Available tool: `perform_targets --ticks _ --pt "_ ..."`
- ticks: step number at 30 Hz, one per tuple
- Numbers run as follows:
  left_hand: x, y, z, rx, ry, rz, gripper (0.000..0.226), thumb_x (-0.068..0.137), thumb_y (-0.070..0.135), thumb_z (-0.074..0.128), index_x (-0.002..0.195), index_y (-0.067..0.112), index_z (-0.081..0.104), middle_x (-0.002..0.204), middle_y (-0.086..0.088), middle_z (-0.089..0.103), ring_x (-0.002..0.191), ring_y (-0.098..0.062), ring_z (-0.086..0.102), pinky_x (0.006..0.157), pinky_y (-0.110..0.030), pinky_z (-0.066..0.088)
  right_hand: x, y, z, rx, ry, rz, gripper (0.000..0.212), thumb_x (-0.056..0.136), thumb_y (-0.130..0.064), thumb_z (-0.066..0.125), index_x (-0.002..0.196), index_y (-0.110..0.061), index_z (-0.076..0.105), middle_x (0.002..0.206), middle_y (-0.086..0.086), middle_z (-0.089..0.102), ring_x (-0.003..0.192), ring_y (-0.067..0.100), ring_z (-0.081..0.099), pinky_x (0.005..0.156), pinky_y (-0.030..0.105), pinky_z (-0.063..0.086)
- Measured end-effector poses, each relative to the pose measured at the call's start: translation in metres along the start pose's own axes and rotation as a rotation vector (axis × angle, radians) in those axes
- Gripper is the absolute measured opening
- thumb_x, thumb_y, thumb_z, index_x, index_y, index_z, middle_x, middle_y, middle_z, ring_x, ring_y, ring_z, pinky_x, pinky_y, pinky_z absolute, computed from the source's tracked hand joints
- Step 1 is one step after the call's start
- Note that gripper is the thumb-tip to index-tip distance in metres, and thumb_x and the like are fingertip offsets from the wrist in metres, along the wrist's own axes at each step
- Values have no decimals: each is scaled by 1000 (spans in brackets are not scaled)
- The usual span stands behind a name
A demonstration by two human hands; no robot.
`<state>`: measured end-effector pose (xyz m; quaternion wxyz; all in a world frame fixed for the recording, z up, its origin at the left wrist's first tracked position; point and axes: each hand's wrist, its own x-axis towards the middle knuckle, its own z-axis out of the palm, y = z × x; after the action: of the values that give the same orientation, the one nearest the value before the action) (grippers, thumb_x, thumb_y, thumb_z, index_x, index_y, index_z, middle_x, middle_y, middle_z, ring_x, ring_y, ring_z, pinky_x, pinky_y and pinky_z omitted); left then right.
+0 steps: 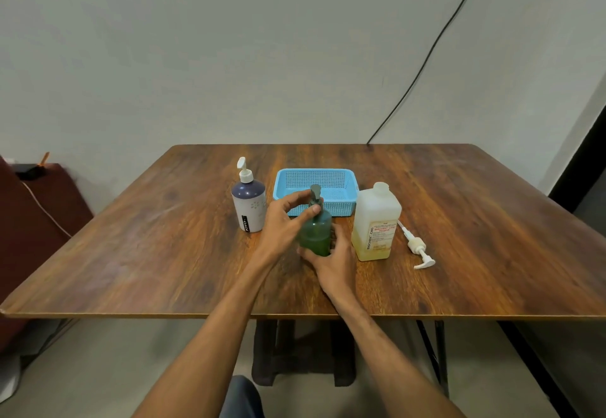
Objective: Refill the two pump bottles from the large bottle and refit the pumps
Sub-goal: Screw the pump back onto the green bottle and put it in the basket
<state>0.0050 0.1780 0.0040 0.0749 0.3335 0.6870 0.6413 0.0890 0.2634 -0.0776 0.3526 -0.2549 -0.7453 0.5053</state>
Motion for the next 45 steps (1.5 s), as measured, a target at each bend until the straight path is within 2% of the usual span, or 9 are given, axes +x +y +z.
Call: perform_targets --ticks 6,13,20,24,27,30,32,38,45 --pt "-6 3 18 17 182 13 40 77 19 86 113 9 74 111 0 75 109 -11 68 92 -42 60 0 1 -1 30 -9 -5 71 71 -33 90 131 -31 53 124 -8 64 117 14 61 95 45 56" --pt "5 2 -1 77 -36 32 29 85 12 77 113 6 75 113 -3 76 114 -12 67 102 -45 54 2 3 0 34 -9 -5 72 69 -32 91 131 -30 55 123 -11 64 116 12 61 96 46 55" --pt "-3 0 9 62 63 31 44 82 16 82 123 7 70 121 -4 72 118 -16 65 97 -45 57 3 4 -1 55 -26 -14 71 71 -31 90 133 -31 56 125 -10 65 119 13 60 97 46 55" --pt "-1 -2 10 -31 58 4 41 84 12 79 123 3 69 121 -9 73 118 -21 67 98 -47 56 3 5 0 54 -22 -25 65 70 -32 90 123 -46 54 118 -17 65 112 8 62 93 44 57" --pt "0 -8 8 -17 28 25 43 85 16 78 125 7 68 121 -4 73 118 -15 66 96 -38 58 4 6 1 58 -26 -19 65 71 -31 89 126 -40 55 120 -16 65 113 8 62 94 42 57" --pt "-6 -17 5 27 -55 20 61 83 31 80 139 20 58 131 5 66 122 -7 62 94 -22 54 4 7 -1 57 -42 -24 64 75 -26 87 130 -37 55 120 -16 66 113 6 62 92 35 58" --pt "-13 -23 5 40 -111 -39 84 76 41 84 149 27 44 142 7 58 127 -7 57 103 -27 50 5 6 -4 56 -71 -34 61 76 -25 86 128 -36 57 119 -17 66 113 5 62 90 26 56" --pt "-16 -30 -1 172 -114 -2 75 72 29 89 136 32 50 126 17 59 120 -7 59 104 -30 50 12 9 -22 29 -239 35 85 65 -24 93 137 -30 49 125 -16 59 114 6 58 91 20 50" --pt "1 -23 -16 142 4 15 84 66 32 92 140 22 54 136 1 62 119 -15 61 95 -25 53 19 13 -27 -72 -298 14 92 70 -23 90 148 -26 42 132 -9 58 118 6 55 93 18 46"
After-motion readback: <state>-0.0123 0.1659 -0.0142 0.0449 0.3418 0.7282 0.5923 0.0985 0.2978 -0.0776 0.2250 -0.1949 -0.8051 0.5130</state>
